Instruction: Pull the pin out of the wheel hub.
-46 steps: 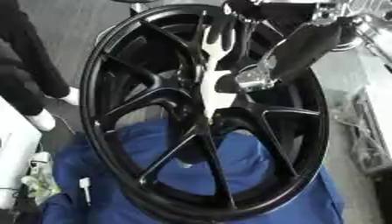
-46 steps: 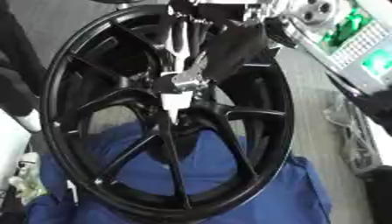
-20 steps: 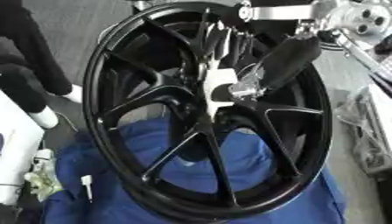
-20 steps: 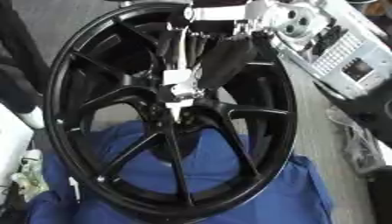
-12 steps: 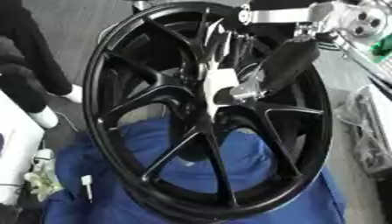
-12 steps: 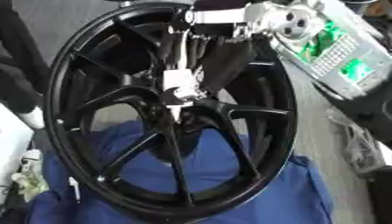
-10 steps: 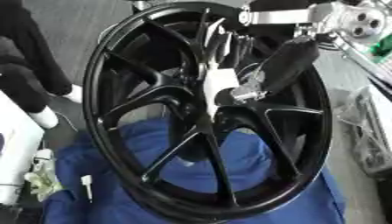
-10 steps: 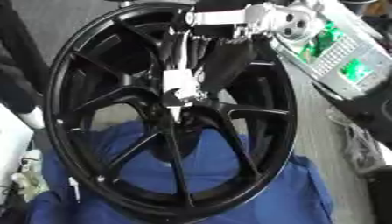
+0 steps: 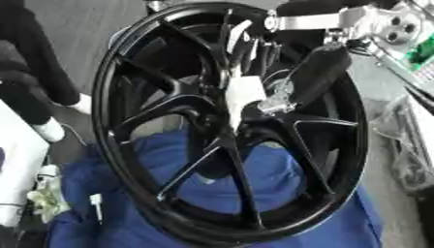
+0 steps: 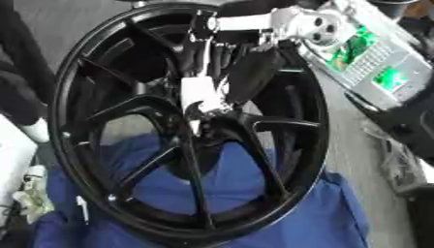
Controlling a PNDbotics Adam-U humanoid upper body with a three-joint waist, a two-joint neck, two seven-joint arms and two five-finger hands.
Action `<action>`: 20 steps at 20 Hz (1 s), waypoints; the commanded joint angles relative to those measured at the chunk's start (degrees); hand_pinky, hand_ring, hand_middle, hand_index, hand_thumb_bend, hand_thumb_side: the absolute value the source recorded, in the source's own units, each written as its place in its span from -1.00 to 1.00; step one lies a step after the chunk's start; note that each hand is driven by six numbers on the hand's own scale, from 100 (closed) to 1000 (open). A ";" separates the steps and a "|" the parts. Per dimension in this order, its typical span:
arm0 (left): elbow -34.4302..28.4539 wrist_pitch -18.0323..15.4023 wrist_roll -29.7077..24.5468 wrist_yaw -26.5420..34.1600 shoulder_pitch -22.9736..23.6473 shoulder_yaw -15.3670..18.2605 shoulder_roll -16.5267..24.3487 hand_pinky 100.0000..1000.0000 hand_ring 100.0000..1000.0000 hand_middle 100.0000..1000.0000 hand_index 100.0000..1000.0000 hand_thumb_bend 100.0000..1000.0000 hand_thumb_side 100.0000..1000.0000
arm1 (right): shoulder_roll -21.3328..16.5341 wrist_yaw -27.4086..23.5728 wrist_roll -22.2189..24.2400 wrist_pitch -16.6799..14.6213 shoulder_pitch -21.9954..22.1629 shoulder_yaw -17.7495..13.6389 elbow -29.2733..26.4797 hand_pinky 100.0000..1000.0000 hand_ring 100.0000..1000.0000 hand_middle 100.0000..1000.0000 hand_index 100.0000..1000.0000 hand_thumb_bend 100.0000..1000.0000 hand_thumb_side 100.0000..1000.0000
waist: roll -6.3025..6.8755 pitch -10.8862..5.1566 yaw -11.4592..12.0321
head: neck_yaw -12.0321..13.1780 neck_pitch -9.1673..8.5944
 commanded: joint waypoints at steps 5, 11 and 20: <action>-0.83 -0.03 -0.21 -0.13 -0.90 0.02 1.38 0.16 0.51 0.16 0.21 -1.00 0.62 | 0.00 0.53 0.38 0.87 -0.83 -0.04 0.71 0.35 0.14 0.18 0.44 -0.06 -0.51 | 0.50 -1.19 0.08 | -0.22 -0.15; -0.80 0.01 -0.33 -0.11 -0.95 -0.06 1.38 0.16 0.51 0.16 0.21 -1.00 0.62 | 0.73 0.71 0.44 1.01 -1.02 0.53 1.46 0.34 0.13 0.16 0.42 -0.08 -0.54 | 0.51 -1.09 0.12 | -0.25 -0.08; -0.79 0.03 -0.52 0.01 -1.05 -0.24 1.26 0.16 0.51 0.16 0.21 -1.00 0.62 | 1.42 1.86 0.77 -0.31 -1.09 1.00 4.12 0.34 0.13 0.16 0.42 -0.11 -0.67 | 0.46 -1.04 0.26 | -0.19 -0.05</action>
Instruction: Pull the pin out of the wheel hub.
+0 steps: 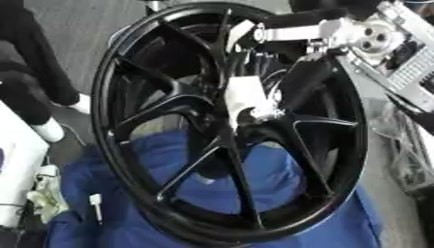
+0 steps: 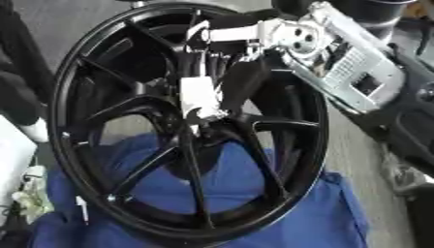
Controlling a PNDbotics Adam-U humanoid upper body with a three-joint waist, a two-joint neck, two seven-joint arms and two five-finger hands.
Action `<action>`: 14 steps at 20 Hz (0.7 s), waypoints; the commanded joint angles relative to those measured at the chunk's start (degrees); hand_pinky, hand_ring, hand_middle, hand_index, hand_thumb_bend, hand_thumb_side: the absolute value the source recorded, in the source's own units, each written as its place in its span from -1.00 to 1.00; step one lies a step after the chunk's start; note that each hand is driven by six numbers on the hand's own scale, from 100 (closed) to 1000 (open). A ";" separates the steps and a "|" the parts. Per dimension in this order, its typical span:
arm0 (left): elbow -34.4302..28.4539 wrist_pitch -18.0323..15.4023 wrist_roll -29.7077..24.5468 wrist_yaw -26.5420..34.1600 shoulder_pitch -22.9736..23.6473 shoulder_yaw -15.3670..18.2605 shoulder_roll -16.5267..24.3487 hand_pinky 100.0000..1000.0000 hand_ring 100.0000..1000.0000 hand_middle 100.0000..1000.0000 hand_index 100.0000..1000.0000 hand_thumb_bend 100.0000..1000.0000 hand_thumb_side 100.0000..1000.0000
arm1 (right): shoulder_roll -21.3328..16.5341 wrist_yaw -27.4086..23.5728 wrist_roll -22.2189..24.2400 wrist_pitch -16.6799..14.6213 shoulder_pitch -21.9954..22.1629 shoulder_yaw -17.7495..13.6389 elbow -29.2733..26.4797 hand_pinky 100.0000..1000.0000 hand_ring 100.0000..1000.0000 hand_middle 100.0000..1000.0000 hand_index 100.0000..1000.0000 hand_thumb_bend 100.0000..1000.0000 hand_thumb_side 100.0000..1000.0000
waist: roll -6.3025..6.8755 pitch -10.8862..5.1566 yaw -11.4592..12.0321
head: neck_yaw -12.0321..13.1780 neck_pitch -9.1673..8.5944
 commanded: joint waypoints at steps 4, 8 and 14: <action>-0.81 -0.02 -0.37 0.00 -0.95 0.00 1.17 0.16 0.51 0.16 0.21 -1.00 0.62 | -0.64 1.55 0.31 -0.50 -1.02 -0.42 1.71 0.33 0.13 0.16 0.42 -0.11 -0.69 | 0.46 -1.06 0.13 | -0.03 -0.18; -0.79 0.02 -0.46 -0.05 -0.97 -0.07 1.14 0.16 0.51 0.16 0.21 -1.00 0.63 | -0.53 1.94 0.10 -0.87 -0.92 -0.41 2.68 0.33 0.12 0.15 0.41 -0.12 -0.70 | 0.43 -1.01 0.19 | -0.03 -0.17; -0.79 0.06 -0.60 -0.09 -0.94 -0.15 1.18 0.16 0.52 0.17 0.21 -1.00 0.63 | -0.58 1.84 -0.16 -1.11 -0.86 -0.52 2.78 0.32 0.11 0.13 0.39 -0.14 -0.72 | 0.41 -0.99 0.15 | -0.07 -0.14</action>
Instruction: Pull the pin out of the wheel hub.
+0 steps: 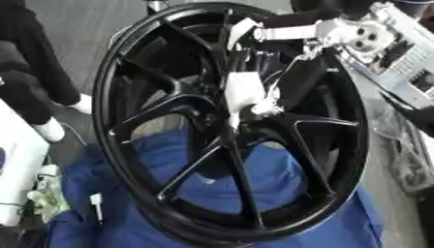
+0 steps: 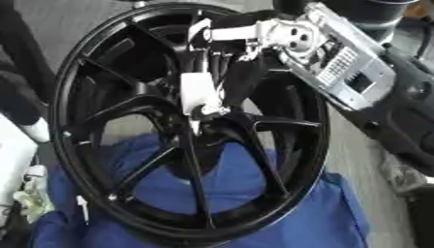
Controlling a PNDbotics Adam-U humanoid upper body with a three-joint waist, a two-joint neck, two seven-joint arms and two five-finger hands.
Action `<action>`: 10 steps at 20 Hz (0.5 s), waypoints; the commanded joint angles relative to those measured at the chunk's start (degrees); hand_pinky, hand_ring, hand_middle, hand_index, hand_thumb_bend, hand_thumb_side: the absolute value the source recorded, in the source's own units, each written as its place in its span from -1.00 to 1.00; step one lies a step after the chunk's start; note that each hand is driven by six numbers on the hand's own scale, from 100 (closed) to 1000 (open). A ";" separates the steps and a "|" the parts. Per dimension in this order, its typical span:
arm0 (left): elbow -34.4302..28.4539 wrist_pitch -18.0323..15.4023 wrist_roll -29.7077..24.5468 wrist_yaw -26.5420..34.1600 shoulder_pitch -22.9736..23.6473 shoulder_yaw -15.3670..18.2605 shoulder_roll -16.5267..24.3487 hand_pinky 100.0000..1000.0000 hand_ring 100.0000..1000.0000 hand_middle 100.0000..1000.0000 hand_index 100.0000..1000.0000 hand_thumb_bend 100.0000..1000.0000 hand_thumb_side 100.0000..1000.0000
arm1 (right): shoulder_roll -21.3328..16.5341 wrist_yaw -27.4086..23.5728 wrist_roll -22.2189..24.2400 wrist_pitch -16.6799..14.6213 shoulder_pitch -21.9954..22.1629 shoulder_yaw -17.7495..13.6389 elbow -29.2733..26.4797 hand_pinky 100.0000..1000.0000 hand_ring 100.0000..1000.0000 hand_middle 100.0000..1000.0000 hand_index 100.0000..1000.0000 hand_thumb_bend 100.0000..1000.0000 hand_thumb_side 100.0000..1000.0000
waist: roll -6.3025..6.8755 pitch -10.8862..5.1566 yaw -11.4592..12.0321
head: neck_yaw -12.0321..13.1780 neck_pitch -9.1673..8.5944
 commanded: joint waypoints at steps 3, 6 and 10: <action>-0.82 -0.07 -0.28 -0.05 -0.94 0.21 1.17 0.16 0.52 0.17 0.21 -1.00 0.63 | -1.67 0.00 -0.39 0.01 0.25 -0.94 -0.29 0.30 0.08 0.08 0.33 -0.18 -0.79 | 0.45 -0.98 0.00 | -0.11 -0.26; -0.81 -0.05 -0.32 -0.04 -0.94 0.20 1.20 0.16 0.52 0.17 0.21 -1.00 0.63 | -2.23 -0.76 -1.44 0.39 0.81 -1.15 -1.50 0.27 0.03 -0.07 0.18 -0.28 -0.97 | 0.42 -1.00 -0.02 | -0.14 -0.24; -0.79 -0.04 -0.38 -0.02 -0.87 0.17 1.26 0.16 0.52 0.17 0.20 -1.00 0.63 | -2.65 -1.43 -2.96 1.24 1.08 -1.37 -2.70 0.23 -0.05 -0.22 0.02 -0.47 -1.00 | 0.41 -1.02 -0.10 | -0.14 -0.19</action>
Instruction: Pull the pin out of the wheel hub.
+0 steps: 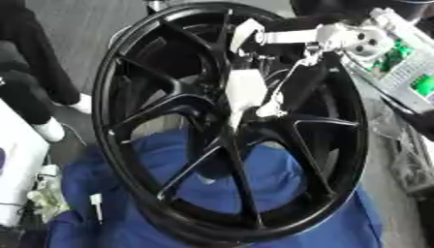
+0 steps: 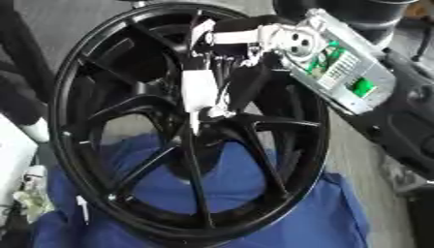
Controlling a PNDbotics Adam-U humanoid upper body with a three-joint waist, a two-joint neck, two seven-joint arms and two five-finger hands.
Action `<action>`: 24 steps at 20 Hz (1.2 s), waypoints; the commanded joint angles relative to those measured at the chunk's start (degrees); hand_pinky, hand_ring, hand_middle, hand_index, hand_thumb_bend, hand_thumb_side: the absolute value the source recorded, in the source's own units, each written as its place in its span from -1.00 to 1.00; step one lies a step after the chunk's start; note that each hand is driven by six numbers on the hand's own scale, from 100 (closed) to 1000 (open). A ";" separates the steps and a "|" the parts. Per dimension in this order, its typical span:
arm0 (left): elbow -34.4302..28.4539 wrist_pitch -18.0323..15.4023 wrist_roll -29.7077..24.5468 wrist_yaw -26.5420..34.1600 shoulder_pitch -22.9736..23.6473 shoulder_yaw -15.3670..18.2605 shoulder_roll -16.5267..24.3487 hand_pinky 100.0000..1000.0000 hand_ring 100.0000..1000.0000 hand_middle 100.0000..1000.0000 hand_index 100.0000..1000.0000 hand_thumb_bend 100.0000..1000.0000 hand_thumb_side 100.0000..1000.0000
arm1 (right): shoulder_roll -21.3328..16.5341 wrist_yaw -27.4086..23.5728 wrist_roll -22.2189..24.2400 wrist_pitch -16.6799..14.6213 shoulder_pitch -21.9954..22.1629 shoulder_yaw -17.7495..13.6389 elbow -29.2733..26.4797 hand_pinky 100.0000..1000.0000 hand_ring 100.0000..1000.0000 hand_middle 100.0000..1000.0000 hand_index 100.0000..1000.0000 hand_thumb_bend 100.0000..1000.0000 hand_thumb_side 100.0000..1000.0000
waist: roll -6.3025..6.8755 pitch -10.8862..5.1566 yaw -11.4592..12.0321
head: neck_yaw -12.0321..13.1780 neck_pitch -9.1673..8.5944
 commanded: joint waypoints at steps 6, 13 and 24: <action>-0.77 0.00 -0.20 0.00 -0.77 0.14 1.34 0.16 0.52 0.17 0.20 -1.00 0.63 | -2.36 -1.47 -1.64 0.80 -0.52 -1.32 -2.54 0.20 -0.11 -0.32 -0.06 -0.60 -1.00 | 0.45 -1.10 -0.23 | -0.21 -0.04; -0.71 0.13 -0.44 -0.05 -0.73 -0.02 1.38 0.16 0.52 0.17 0.21 -1.00 0.63 | -2.33 -3.31 -4.01 2.78 -0.32 -1.63 -3.09 0.17 -0.15 -0.38 -0.12 -0.61 -1.00 | 0.45 -1.07 -0.29 | -0.26 0.08; -0.70 0.14 -0.51 -0.01 -0.70 0.00 1.37 0.16 0.53 0.18 0.21 -1.00 0.63 | -2.71 -5.02 -5.41 5.17 -0.40 -2.07 -4.03 0.12 -0.22 -0.49 -0.24 -0.37 -1.00 | 0.42 -1.24 -0.38 | -0.38 0.24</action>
